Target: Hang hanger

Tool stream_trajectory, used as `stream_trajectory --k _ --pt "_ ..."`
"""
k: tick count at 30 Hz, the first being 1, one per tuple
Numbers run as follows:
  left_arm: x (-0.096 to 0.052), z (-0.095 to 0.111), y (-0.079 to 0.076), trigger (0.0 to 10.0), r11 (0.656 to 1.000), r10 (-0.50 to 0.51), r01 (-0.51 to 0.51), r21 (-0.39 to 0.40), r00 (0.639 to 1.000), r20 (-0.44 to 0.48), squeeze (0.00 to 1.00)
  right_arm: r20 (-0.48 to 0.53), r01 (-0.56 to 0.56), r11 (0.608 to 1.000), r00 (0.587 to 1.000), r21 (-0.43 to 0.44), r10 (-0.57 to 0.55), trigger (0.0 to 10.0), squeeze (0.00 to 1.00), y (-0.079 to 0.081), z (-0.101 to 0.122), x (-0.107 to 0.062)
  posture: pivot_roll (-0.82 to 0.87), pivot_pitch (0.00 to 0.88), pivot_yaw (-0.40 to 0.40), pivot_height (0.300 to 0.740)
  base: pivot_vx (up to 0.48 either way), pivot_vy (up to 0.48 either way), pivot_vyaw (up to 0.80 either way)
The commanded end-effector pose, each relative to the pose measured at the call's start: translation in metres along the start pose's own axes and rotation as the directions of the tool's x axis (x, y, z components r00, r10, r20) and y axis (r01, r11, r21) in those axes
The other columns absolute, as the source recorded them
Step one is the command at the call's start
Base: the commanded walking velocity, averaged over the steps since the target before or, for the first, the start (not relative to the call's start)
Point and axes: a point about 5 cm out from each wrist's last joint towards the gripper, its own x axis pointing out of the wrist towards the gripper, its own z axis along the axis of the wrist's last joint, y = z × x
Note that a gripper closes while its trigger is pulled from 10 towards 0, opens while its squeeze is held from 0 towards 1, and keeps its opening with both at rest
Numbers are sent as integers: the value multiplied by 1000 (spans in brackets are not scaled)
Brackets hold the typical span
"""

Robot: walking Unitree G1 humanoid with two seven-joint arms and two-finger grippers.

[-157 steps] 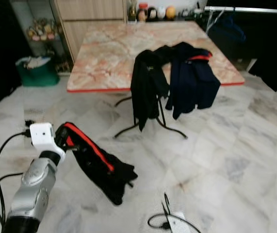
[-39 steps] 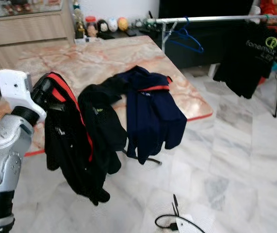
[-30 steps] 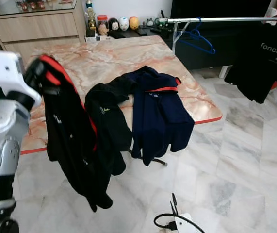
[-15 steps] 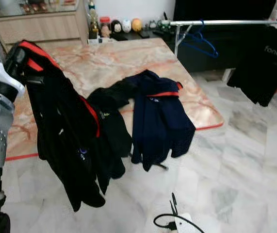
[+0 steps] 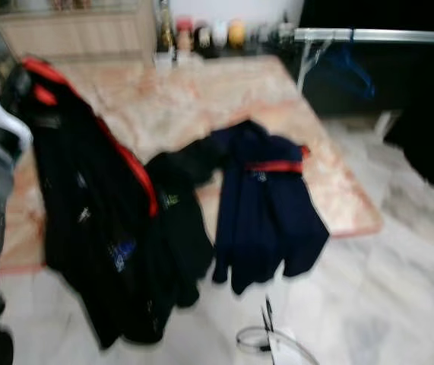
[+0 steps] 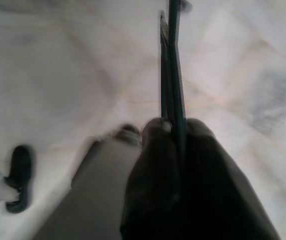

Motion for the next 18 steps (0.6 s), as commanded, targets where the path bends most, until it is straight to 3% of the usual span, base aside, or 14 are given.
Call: stream_trajectory --k 1,12,18 --pt "6 13 -5 10000 1000 -31 31 4 997 65 0 -8 11 1000 1000 10 -11 10000 0 -3 -2 -1 102 0 24 740 379 0 0" --pt "14 21 -11 10000 998 -56 57 -3 994 95 0 -11 11 1000 1000 9 -10 10000 0 -3 -3 0 106 0 24 740 381 0 0" --pt "9 17 -13 10000 998 -60 61 -11 995 79 0 -12 7 1000 1000 3 -7 10000 0 -3 -3 0 108 0 21 740 384 0 0"
